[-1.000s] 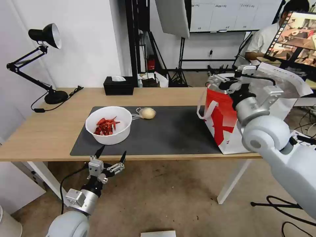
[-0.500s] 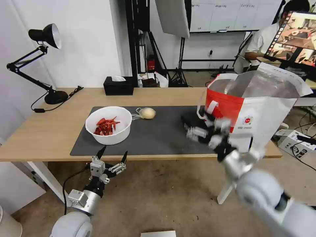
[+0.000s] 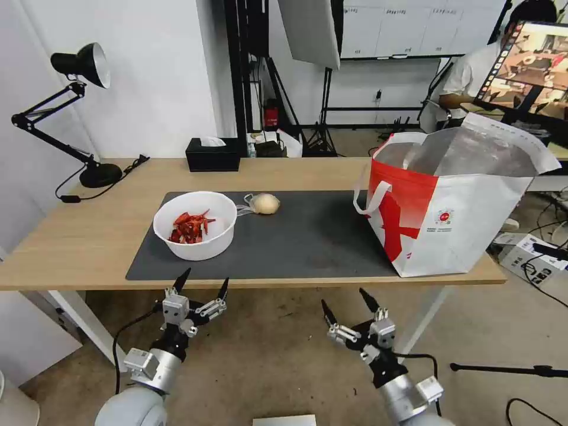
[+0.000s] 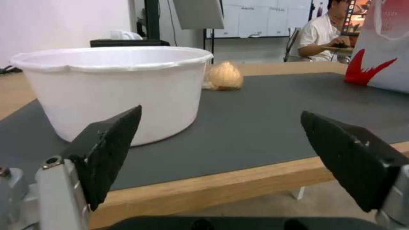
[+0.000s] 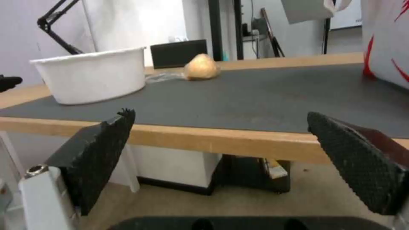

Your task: Pick up the trash from the table and place it into the takeout bag.

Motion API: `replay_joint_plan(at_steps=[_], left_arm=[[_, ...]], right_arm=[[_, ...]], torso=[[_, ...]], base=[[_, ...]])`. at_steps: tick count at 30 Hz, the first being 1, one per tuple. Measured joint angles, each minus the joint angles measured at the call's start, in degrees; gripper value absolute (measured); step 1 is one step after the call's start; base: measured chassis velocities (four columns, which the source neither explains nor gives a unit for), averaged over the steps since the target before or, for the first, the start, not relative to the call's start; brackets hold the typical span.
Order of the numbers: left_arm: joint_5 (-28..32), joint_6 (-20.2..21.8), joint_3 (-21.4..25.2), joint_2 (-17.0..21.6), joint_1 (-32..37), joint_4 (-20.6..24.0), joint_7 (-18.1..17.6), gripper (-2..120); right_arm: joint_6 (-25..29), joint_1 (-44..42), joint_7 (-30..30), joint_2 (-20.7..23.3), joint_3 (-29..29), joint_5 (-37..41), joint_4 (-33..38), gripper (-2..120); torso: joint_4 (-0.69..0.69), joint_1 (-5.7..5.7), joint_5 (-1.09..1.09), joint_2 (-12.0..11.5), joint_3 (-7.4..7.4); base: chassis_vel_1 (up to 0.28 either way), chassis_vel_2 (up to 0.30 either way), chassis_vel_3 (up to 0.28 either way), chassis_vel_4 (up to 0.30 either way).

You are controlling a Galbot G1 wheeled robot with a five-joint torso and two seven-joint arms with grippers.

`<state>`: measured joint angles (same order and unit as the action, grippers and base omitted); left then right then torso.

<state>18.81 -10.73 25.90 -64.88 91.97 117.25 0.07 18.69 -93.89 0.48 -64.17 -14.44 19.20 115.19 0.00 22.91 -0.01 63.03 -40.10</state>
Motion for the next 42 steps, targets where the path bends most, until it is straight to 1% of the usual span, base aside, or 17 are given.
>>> replay_joint_plan(at_steps=[7,27,29,30,31,33,34,35,38,39,41,42], left_arm=[[-0.01,-0.18,0.64,-0.03,0.76,0.35,0.02,100],[-1.06,-0.57,0.41,-0.45,2.01,0.84,0.16,100],[-1.07,-0.58,0.45,-0.55,2.04,1.02,0.16,100],[-1.07,-0.59,0.51,-0.55,2.04,1.08,0.17,100],[-1.07,-0.59,0.51,-0.55,2.04,1.08,0.17,100],[-1.07,-0.59,0.69,-0.55,2.04,1.08,0.17,100],[-1.07,-0.59,0.83,-0.60,2.08,1.08,0.17,100],[-1.07,-0.59,0.83,-0.60,2.08,1.08,0.17,100],[-1.17,-0.61,1.02,-1.02,2.31,1.07,0.18,100],[-1.17,-0.61,1.02,-1.02,2.31,1.07,0.18,100],[-1.28,-0.62,1.05,-1.16,2.33,1.03,0.19,100],[-1.27,-0.62,1.07,-1.16,2.29,0.98,0.18,100]], right_arm=[[-0.24,0.47,0.01,0.34,0.28,0.10,-0.04,100],[-1.10,1.99,0.37,0.95,0.90,1.05,0.10,100],[-2.81,3.22,0.95,1.33,1.66,2.39,0.64,100],[-3.96,4.98,1.42,1.82,2.30,3.21,0.98,100],[-3.96,4.98,1.42,1.82,2.30,3.21,0.98,100],[-6.14,9.66,2.01,3.20,3.53,5.14,1.13,100],[-7.66,13.44,2.29,4.39,4.69,6.75,0.84,100],[-7.66,13.44,2.29,4.39,4.69,6.75,0.84,100],[-10.37,24.24,3.27,7.29,9.41,11.22,-2.18,100],[-10.37,24.24,3.27,7.29,9.41,11.22,-2.18,100],[-11.88,31.84,4.68,7.99,13.48,14.16,-4.50,100],[-12.98,36.11,5.89,7.98,15.90,15.92,-5.97,100]], torso=[[0.00,0.01,0.00,0.00,0.00],[0.00,0.01,0.01,-0.01,-0.01],[-0.02,0.00,0.01,0.00,0.00],[-0.02,0.00,0.01,-0.01,0.00],[-0.02,0.00,0.01,-0.01,0.00],[0.00,0.00,0.02,-0.01,-0.01],[0.00,0.01,0.02,-0.01,-0.01],[0.00,0.01,0.02,-0.01,-0.01],[-0.01,0.01,0.02,-0.01,-0.01],[-0.01,0.01,0.02,-0.01,-0.01],[0.01,0.01,0.00,-0.01,-0.02],[0.00,0.01,0.02,-0.01,-0.02]], base=[[0.000,0.000,0.000,0.000],[0.000,0.000,0.000,0.000],[0.000,0.000,0.000,0.000],[0.000,0.000,0.000,0.000],[0.000,0.000,0.000,0.000],[0.000,0.000,0.000,0.000],[0.000,0.000,0.000,0.000],[0.000,0.000,0.000,0.000],[0.000,0.000,0.000,0.000],[0.000,0.000,0.000,0.000],[0.000,0.000,0.000,0.000],[0.000,0.000,0.000,0.000]])
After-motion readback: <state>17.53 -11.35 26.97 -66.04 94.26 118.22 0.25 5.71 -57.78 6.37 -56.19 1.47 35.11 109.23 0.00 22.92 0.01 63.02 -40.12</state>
